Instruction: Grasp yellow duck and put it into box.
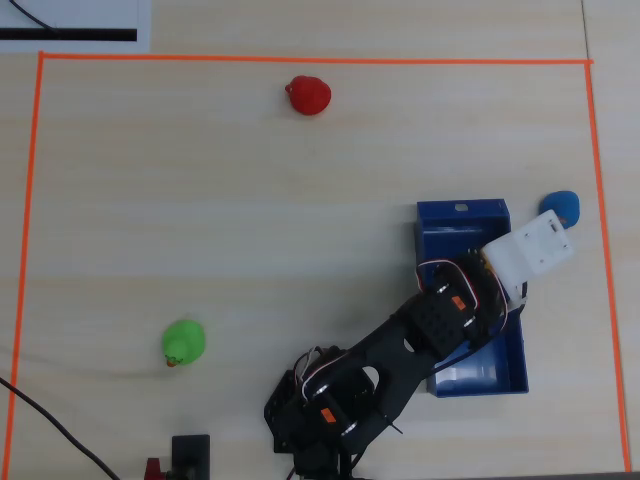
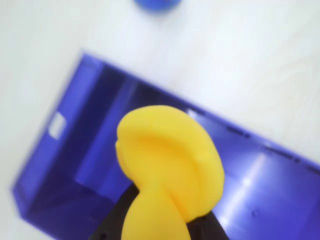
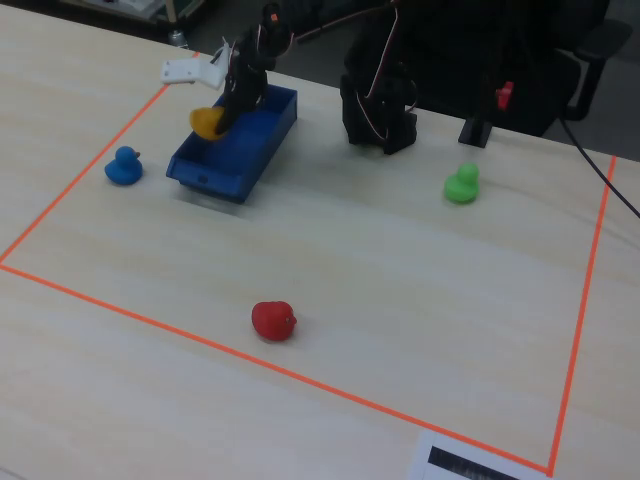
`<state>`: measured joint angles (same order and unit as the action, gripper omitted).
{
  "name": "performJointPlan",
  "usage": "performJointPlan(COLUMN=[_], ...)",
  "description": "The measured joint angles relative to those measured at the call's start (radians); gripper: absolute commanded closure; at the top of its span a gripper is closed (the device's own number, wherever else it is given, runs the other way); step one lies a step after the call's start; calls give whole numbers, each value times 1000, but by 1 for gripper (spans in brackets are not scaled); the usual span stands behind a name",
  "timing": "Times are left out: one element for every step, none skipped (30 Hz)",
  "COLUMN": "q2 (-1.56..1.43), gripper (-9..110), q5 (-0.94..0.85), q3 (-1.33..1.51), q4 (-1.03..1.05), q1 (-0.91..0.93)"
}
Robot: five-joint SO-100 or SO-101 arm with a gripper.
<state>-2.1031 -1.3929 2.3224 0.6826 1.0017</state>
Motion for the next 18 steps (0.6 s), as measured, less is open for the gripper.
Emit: performJointPlan(q2=[0, 0, 0, 0, 0, 0, 0, 0, 0, 0, 0, -3, -9, -20, -37, -57, -81, -106], gripper=[101, 101, 101, 97, 88, 78, 69, 64, 62, 61, 60, 60, 59, 59, 59, 59, 60, 60], q5=[-15, -29, -40, -48, -54, -60, -67, -77, -84, -84, -83, -72, -51, -21, 17, 55, 106, 149], q3=[23, 48, 69, 94, 115, 141, 167, 192, 210, 221, 222, 216, 199, 164, 110, 49, -25, -80], q4=[-8, -21, -41, -72, -107, -150, -192, -235, -265, -291, -305, -304, -282, -241, -179, -110, -29, 32], q1=[5, 8, 11, 14, 15, 18, 20, 23, 23, 21, 20, 15, -3, -26, -55, -86, -124, -158])
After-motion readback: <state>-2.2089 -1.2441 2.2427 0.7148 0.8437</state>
